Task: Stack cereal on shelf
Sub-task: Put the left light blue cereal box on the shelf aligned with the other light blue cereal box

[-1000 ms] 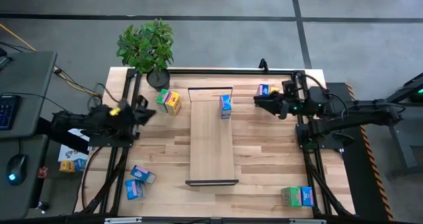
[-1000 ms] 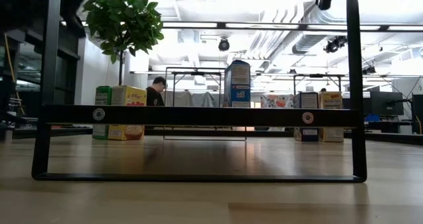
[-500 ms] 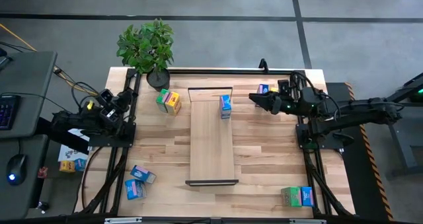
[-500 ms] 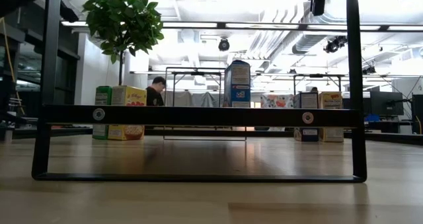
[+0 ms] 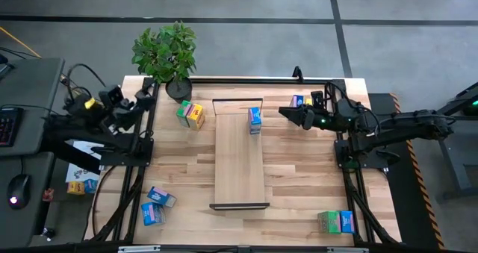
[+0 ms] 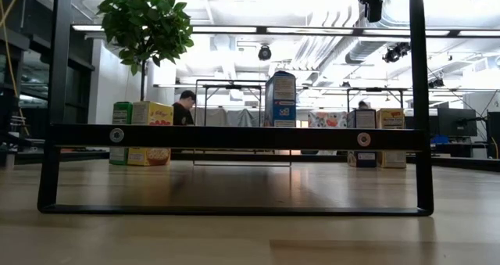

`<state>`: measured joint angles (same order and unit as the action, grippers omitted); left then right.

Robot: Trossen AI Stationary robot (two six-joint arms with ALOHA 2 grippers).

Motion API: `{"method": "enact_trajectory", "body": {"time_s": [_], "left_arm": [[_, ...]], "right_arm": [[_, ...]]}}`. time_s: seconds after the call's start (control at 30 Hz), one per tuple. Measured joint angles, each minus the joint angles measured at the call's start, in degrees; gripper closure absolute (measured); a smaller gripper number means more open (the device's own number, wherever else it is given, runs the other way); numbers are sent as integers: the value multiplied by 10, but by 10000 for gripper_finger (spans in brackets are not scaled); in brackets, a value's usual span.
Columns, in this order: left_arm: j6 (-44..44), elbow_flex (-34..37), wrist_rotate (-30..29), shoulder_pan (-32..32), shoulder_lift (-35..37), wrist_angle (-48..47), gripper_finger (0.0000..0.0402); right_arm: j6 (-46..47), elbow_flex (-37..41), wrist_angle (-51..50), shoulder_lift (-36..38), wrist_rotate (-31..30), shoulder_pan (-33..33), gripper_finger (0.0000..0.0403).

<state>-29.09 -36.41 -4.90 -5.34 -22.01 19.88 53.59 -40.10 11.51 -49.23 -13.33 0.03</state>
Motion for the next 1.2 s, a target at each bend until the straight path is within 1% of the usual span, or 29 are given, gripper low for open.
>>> {"method": "enact_trajectory", "body": {"time_s": [0.1, 0.17, 0.2, 0.23, 0.33, 0.47, 0.6, 0.7, 0.8, 0.9, 1.1, 1.2], "left_arm": [[19, -45, -9, 1, -46, 2, 112], [26, -80, 22, 0, -78, -33, 108], [22, -101, 40, -1, -96, -69, 107], [18, -126, 54, -2, -114, -115, 106], [22, -221, 75, -15, -172, -298, 106], [41, -363, 81, -58, -262, -555, 106], [25, -485, 73, -131, -352, -774, 106], [-3, -549, 49, -201, -418, -885, 106], [-29, -589, 29, -281, -480, -942, 106], [-54, -615, 23, -357, -539, -984, 106], [-95, -620, 28, -490, -647, -1041, 106], [-89, -620, 28, -543, -694, -1046, 106]], "right_arm": [[-1, 0, 0, 0, 0, 0, 167], [-1, 0, 0, 0, 0, 0, 167], [-1, 0, 0, 0, 0, 0, 167], [-1, 0, 0, 0, 0, 0, 167], [-1, 0, 0, 0, 1, 0, 167], [-1, 0, -1, 0, 26, 0, 167], [-8, 0, -1, 0, 64, 0, 167], [-23, 0, -2, 0, 84, 0, 167], [-38, 0, -4, 0, 98, 0, 167], [-47, 0, -11, 0, 111, 0, 167], [-51, 0, -40, 0, 152, 0, 167], [-58, 0, -54, 0, 161, 0, 167]]}}
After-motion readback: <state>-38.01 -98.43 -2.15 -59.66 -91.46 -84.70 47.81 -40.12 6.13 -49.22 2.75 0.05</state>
